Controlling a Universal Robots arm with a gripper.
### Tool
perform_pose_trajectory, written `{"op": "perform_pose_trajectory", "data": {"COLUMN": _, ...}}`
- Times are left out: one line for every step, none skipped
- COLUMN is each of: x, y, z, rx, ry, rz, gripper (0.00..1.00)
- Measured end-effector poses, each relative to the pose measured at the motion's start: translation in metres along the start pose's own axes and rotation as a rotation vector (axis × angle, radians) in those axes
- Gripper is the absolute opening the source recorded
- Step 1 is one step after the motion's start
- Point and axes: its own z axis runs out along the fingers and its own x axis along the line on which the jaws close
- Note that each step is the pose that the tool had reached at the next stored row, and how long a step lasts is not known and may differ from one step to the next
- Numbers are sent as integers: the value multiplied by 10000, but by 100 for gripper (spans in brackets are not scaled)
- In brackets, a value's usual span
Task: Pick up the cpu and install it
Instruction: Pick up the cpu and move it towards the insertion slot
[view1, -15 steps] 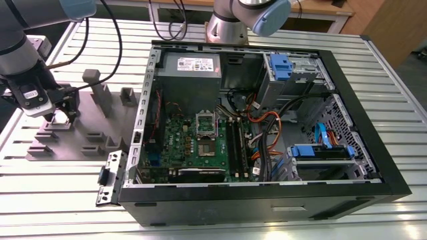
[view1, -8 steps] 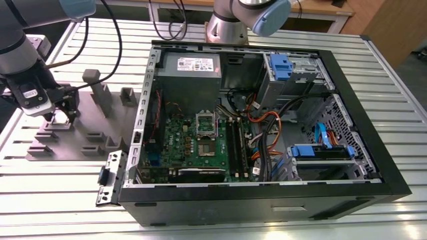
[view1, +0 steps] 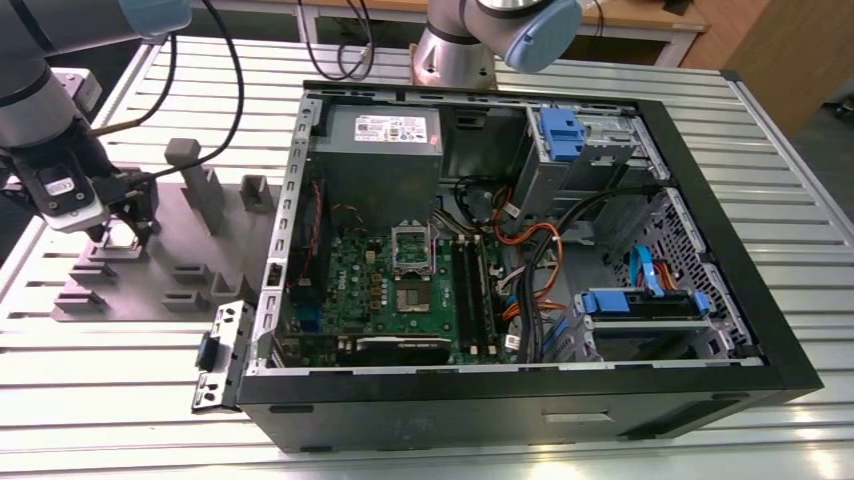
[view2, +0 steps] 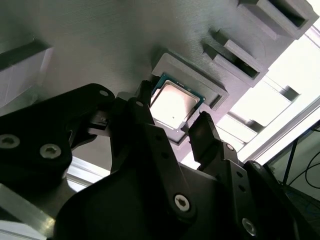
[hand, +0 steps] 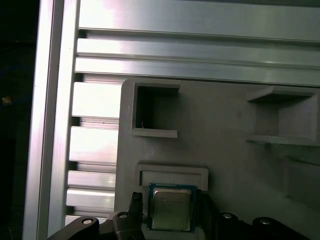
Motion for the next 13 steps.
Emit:
{"op": "perform_pose_trajectory", "data": {"x": 0, "y": 0, "z": 0, "rx": 1, "ry": 1, "rz": 0, "gripper": 57}}
{"op": "perform_pose_trajectory", "data": {"x": 0, "y": 0, "z": 1, "rx": 2, "ry": 2, "rz": 0, "gripper": 57}}
{"op": "perform_pose_trajectory", "data": {"x": 0, "y": 0, "z": 3, "rx": 2, "ry": 2, "rz": 0, "gripper": 57}}
{"op": "perform_pose_trajectory", "data": {"x": 0, "y": 0, "z": 5, "rx": 1, "ry": 1, "rz": 0, "gripper": 57}}
{"op": "perform_pose_trajectory", "data": {"x": 0, "y": 0, "z": 6, "rx": 1, "ry": 1, "rz": 0, "gripper": 57}}
{"op": "perform_pose_trajectory", "data": {"x": 0, "y": 0, "z": 6, "rx": 1, "ry": 1, "rz": 0, "gripper": 57}}
{"op": "perform_pose_trajectory", "data": {"x": 0, "y": 0, "z": 6, "rx": 1, "ry": 1, "rz": 0, "gripper": 57}}
{"op": "perform_pose_trajectory", "data": {"x": 0, "y": 0, "z": 7, "rx": 0, "ry": 0, "rz": 0, "gripper": 57}}
{"op": "perform_pose_trajectory", "data": {"x": 0, "y": 0, "z": 7, "rx": 1, "ry": 1, "rz": 0, "gripper": 57}}
{"op": "perform_pose_trajectory", "data": {"x": 0, "y": 0, "z": 6, "rx": 1, "ry": 1, "rz": 0, "gripper": 57}}
{"op": "perform_pose_trajectory", "data": {"x": 0, "y": 0, "z": 6, "rx": 1, "ry": 1, "rz": 0, "gripper": 57}}
{"op": "perform_pose_trajectory", "data": {"x": 0, "y": 0, "z": 7, "rx": 1, "ry": 1, "rz": 0, "gripper": 57}}
{"op": "perform_pose_trajectory", "data": {"x": 0, "y": 0, "z": 7, "rx": 1, "ry": 1, "rz": 0, "gripper": 57}}
